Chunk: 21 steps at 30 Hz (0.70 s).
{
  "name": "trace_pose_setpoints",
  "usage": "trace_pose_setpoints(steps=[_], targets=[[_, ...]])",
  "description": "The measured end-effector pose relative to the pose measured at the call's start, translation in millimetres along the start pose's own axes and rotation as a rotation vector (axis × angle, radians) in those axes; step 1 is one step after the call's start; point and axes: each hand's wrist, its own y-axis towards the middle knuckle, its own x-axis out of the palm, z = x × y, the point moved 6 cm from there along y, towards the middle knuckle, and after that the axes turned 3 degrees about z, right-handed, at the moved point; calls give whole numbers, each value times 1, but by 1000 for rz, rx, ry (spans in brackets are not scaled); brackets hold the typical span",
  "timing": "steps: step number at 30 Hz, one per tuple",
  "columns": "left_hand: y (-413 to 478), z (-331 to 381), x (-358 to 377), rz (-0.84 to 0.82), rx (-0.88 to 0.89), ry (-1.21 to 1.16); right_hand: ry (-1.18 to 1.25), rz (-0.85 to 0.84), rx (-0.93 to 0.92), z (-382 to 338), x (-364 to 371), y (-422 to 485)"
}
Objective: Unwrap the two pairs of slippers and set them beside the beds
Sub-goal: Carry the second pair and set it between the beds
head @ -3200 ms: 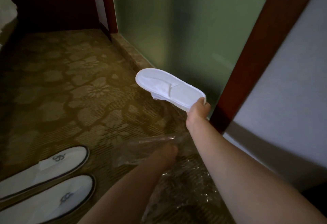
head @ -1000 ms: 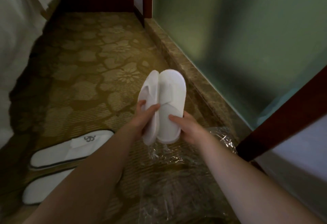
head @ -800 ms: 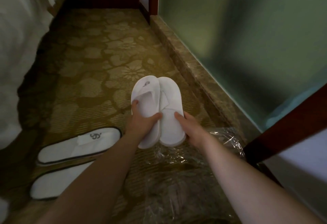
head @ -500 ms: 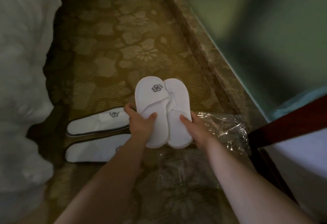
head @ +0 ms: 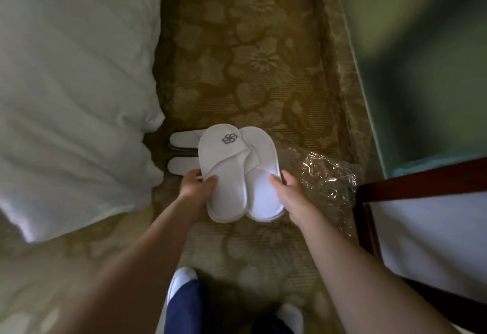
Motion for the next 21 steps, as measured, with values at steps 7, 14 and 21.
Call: trace_pose_setpoints(steps=[7, 14, 21], targets=[[-79, -38, -73, 51, -108, -99, -207, -118, 139, -5, 22, -87], [-161, -79, -134, 114, -202, -237, -410, -249, 87, -29, 38, -173], [-223, -123, -201, 199, -271, -370, -524, -400, 41, -50, 85, -244]])
